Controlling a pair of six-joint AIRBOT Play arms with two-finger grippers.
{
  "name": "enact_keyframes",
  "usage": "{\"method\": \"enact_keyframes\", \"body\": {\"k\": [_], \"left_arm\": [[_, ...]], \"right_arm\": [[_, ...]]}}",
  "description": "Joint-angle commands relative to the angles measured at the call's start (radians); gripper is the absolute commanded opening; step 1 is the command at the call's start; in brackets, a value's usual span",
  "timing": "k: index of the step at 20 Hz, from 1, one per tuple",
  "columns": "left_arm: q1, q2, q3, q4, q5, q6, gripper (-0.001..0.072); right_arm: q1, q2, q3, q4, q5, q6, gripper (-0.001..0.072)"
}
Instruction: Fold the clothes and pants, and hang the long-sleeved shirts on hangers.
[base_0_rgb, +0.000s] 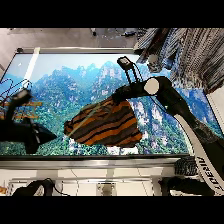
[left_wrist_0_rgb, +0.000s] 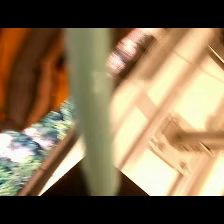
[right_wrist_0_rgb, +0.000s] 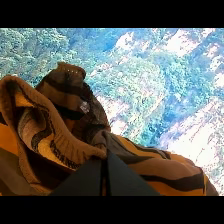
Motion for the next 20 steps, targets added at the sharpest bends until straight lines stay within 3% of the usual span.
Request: {"method": "enact_keyframes", "body": {"k": [1, 8, 20], "left_arm": [[-0.124, -0.134, -0.001, 0.016, 0.032, 0.022, 0.0014], [-0.135, -0.323, -0.001, 0.043, -0.182, 0.115, 0.0016], [-0.196, -0.356, -0.001, 0.039, -0.273, 0.132, 0.0015]], "right_arm": [[0.000, 0.001, 0.001, 0.014, 0.001, 0.001, 0.0018], [0.000, 0.000, 0.001, 0.111, 0.071, -0.011, 0.0018], [0.000, 0.000, 0.001, 0.213, 0.116, -0.036, 0.0018]]}}
